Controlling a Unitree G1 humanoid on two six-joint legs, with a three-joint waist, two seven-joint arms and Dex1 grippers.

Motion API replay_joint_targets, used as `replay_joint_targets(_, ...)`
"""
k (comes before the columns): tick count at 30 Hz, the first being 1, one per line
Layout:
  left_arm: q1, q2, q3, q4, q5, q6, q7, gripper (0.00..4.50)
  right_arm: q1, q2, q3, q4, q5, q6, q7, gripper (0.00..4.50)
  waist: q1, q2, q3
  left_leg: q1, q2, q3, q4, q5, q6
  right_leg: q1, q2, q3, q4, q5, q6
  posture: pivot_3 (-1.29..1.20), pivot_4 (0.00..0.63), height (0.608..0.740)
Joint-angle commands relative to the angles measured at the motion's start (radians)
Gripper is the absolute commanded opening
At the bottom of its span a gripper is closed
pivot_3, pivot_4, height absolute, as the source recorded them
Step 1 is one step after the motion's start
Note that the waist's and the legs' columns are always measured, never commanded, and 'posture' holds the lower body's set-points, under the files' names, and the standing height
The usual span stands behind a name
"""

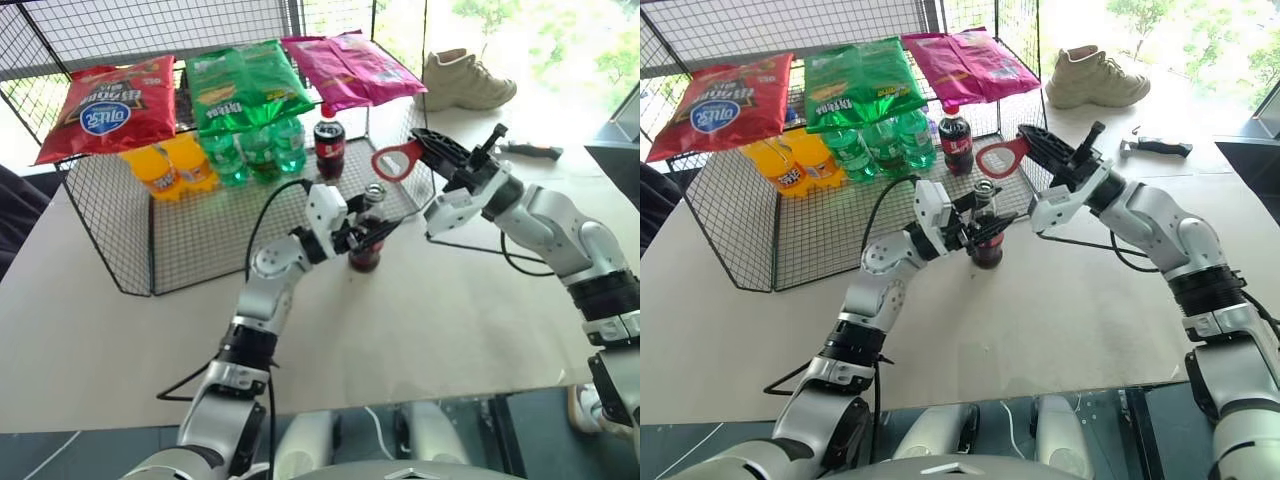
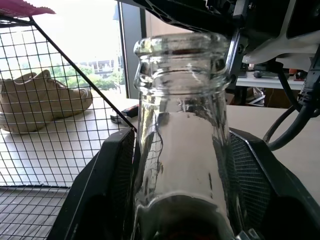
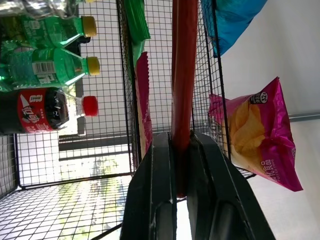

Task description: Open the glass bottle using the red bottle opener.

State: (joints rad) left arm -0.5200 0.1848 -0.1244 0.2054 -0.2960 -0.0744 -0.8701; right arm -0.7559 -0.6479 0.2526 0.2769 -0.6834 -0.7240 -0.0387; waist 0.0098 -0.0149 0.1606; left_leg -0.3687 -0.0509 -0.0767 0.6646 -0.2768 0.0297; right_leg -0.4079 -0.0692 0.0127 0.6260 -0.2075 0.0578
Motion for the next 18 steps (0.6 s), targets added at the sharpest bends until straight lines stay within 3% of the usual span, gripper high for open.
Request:
replay_joint_targets(1,0.021,0.008,-0.009,-0.003,0.013,0.022,0.003,2.25,0.014,0.020,-0.055,-0.016,0.068,0.030,-0.005,0.00,0.000,0.000,0.000,0.000,0.000,0.000,0.000,0.000,0.000,0.000,0.000,0.000,0.000,0.000,0.000,0.00,0.150,0.740)
replay_joint_targets(9,0.025,0.014,-0.004,-0.012,0.006,0.028,0.003,2.25,0.090,0.060,-0.076,-0.002,0.168,0.097,0.057,0.00,-0.003,0.000,0.000,0.000,0.000,0.000,0.000,0.000,0.000,0.000,0.000,0.000,0.000,0.000,0.000,0.00,0.150,0.740)
replay_joint_targets(11,0.026,0.014,-0.002,-0.015,0.003,0.030,0.002,3.26,0.105,0.066,-0.075,-0.006,0.176,0.108,0.067,0.00,-0.004,0.000,0.000,0.000,0.000,0.000,0.000,0.000,0.000,0.000,0.000,0.000,0.000,0.000,0.000,0.00,0.150,0.740)
replay_joint_targets(12,0.026,0.014,-0.002,-0.016,0.003,0.031,0.002,3.49,0.109,0.068,-0.075,-0.008,0.178,0.111,0.072,0.00,-0.006,0.000,0.000,0.000,0.000,0.000,0.000,0.000,0.000,0.000,0.000,0.000,0.000,0.000,0.000,0.00,0.150,0.740)
replay_joint_targets(14,0.024,0.013,0.000,-0.016,0.004,0.031,0.006,4.42,0.116,0.073,-0.075,-0.009,0.183,0.118,0.079,0.00,-0.009,0.000,0.000,-0.002,0.000,0.000,0.000,0.000,0.000,-0.002,0.000,0.001,0.000,0.000,0.000,0.00,0.150,0.740)
replay_joint_targets(18,0.025,0.019,0.002,-0.018,0.007,0.031,0.007,4.42,0.126,0.077,-0.077,-0.010,0.188,0.127,0.085,0.00,-0.015,0.000,0.000,-0.007,0.000,0.000,0.000,0.000,0.000,-0.007,0.000,0.000,0.000,0.000,0.000,0.00,0.150,0.740)
